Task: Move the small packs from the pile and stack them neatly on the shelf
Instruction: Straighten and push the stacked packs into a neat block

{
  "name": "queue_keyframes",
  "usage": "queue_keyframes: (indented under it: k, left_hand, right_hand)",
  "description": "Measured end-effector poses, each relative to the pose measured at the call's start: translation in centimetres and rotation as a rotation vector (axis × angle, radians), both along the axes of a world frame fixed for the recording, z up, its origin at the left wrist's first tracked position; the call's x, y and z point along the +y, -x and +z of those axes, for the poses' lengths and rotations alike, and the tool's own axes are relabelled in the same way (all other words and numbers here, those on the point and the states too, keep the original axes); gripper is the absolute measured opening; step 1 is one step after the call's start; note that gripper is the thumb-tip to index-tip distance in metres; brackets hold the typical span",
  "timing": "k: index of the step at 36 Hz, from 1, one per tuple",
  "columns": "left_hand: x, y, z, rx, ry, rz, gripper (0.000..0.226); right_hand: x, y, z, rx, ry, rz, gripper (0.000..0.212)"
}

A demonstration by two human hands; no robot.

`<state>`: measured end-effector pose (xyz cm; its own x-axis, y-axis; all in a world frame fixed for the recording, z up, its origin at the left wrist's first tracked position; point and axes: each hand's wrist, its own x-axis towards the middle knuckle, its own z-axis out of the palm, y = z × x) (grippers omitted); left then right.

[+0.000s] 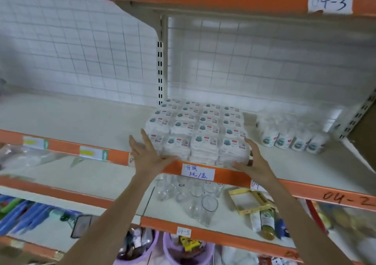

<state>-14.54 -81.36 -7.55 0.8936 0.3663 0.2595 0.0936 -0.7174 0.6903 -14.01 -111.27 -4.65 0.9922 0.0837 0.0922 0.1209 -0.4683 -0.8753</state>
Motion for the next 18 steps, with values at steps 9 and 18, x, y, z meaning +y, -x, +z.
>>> queue_keyframes:
  k: [9,18]
  left_hand:
    - [-0.57,-0.29,-0.40,0.006,0.015,0.027,0.140]
    - [-0.77,-0.47,-0.24,0.006,0.094,0.008,0.142]
  right_hand:
    - [1.02,0.56,0.44,-0.022,0.064,-0.107,0.081]
    - [0.68,0.57,0.61,-0.037,0.108,-0.081,0.081]
